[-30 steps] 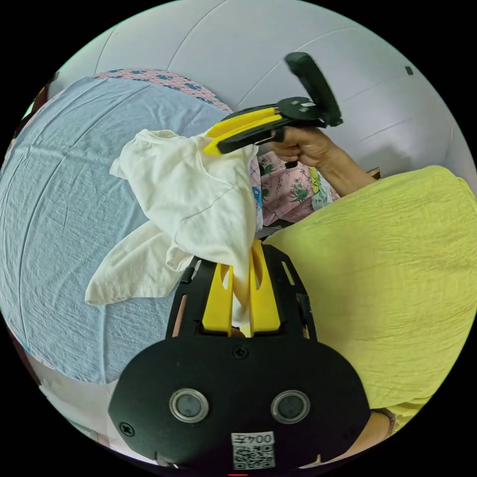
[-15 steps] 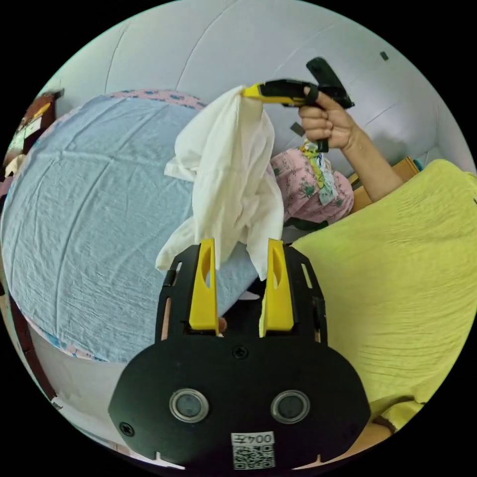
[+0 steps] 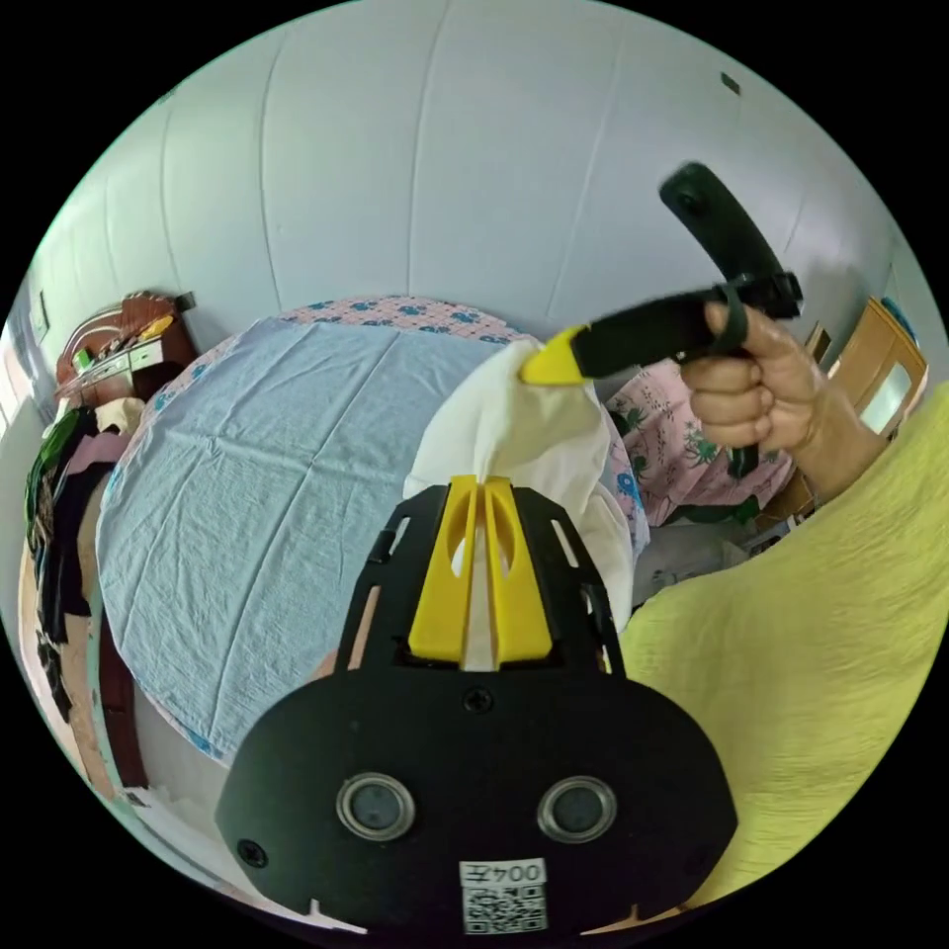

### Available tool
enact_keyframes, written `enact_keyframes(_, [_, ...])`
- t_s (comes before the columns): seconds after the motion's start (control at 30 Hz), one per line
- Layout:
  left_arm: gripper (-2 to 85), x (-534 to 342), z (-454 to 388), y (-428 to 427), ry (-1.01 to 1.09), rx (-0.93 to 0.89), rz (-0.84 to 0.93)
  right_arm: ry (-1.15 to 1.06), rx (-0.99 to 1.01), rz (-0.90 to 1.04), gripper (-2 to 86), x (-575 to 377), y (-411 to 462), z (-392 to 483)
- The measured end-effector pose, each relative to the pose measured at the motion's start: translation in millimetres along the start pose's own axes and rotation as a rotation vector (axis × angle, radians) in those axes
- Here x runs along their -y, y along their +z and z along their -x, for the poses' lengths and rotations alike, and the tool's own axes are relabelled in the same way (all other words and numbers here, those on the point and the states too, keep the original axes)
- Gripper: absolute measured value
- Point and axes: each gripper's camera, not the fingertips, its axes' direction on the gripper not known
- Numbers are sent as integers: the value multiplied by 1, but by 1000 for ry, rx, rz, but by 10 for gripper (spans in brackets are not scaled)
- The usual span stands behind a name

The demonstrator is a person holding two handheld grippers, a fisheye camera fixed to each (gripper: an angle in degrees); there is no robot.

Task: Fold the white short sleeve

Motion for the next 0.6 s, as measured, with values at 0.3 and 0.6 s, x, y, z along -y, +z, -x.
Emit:
enact_keyframes(0.3, [7, -113, 83, -54, -424, -16, 69, -48, -51, 31, 44, -76, -17, -58])
enact_keyframes(0.6, [8, -161, 117, -68, -560, -19, 33, 149, -93, 71, 123, -21, -20, -211])
